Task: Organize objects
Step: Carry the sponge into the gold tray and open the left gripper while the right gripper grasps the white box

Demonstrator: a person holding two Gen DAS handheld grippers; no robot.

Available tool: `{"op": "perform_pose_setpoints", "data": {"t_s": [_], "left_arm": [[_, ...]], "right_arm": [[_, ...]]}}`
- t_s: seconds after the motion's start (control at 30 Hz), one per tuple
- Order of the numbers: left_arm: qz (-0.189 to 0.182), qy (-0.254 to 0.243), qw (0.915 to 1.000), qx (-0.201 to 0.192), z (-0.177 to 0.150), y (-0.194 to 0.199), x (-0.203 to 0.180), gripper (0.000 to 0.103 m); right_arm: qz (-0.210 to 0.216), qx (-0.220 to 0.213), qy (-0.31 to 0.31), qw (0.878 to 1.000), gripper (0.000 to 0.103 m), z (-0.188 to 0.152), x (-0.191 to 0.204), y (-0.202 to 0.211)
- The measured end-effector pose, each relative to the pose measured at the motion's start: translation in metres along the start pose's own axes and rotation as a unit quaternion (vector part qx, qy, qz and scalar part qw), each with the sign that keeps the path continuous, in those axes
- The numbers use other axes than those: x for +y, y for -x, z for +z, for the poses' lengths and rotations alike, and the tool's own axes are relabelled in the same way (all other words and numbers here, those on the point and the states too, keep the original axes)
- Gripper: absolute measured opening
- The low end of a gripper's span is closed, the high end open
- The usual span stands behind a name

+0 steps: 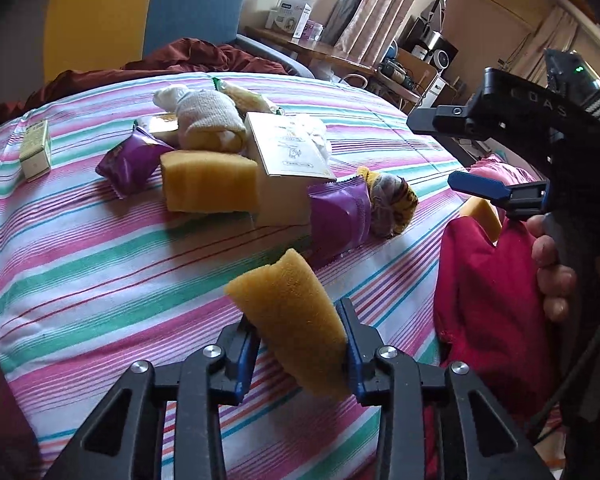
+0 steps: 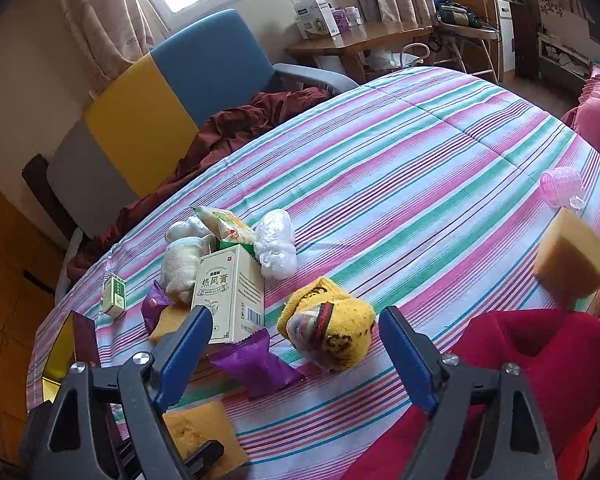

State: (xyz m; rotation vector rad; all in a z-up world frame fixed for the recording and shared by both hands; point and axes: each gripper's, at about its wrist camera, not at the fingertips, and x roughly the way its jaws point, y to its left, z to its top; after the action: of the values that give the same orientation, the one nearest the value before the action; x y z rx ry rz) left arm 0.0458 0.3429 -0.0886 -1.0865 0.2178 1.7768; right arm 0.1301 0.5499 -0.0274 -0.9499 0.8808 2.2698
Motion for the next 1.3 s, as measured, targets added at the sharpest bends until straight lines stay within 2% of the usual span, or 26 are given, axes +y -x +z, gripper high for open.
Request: {"op": "perform_pose_setpoints", "data": {"t_s": [0.17,0.37,0.5,0.57,0.7,0.83,0.9,0.93,1.0,1.13,1.3], "left_arm": [[0.001,-0.007,1.0000,-0.004,-0.003,0.011,0.007,0.035],[0.024,-0.023,0.9991,-0.027,-0.009,0.034,0.012,0.035],[0.030,-0.028,0.9984,-0.038,-0.013,0.047,0.015,0.035],[0.034,-0.031,0.9980,-0.044,-0.016,0.053,0.016,0.035],[0.033,-0.025,0.9977,-0.053,-0.018,0.062,0.021,0.035],[0.034,-0.021,0.9973,-0.061,-0.020,0.072,0.026,0.035],[0.039,-0.022,0.9968,-0.067,-0.021,0.077,0.027,0.035],[0.041,-0.021,0.9966,-0.069,-0.022,0.079,0.028,0.035],[0.044,-0.017,0.9964,-0.071,-0.024,0.081,0.031,0.035],[0.047,-0.006,0.9962,-0.073,-0.024,0.082,0.036,0.035],[0.049,-0.001,0.9963,-0.071,-0.025,0.082,0.037,0.035]], "right_arm": [[-0.006,0.008,0.010,1.000,0.084,-0.001,0.004,-0.003],[-0.025,0.022,0.024,0.999,0.083,-0.001,0.009,-0.007],[-0.056,0.054,0.045,0.996,0.083,0.002,0.018,-0.018],[-0.041,0.068,0.048,0.996,0.081,0.004,0.026,-0.025],[-0.030,0.081,0.075,0.993,0.080,0.009,0.061,-0.045],[-0.052,0.106,0.101,0.988,0.075,0.010,0.085,-0.082],[-0.055,0.115,0.104,0.986,0.069,0.007,0.085,-0.100],[-0.037,0.103,0.102,0.989,0.066,0.006,0.084,-0.102],[-0.035,0.090,0.103,0.990,0.052,0.008,0.084,-0.099],[-0.042,0.084,0.132,0.987,0.052,0.004,0.089,-0.096],[-0.031,0.090,0.114,0.989,0.053,0.009,0.081,-0.096]]}}
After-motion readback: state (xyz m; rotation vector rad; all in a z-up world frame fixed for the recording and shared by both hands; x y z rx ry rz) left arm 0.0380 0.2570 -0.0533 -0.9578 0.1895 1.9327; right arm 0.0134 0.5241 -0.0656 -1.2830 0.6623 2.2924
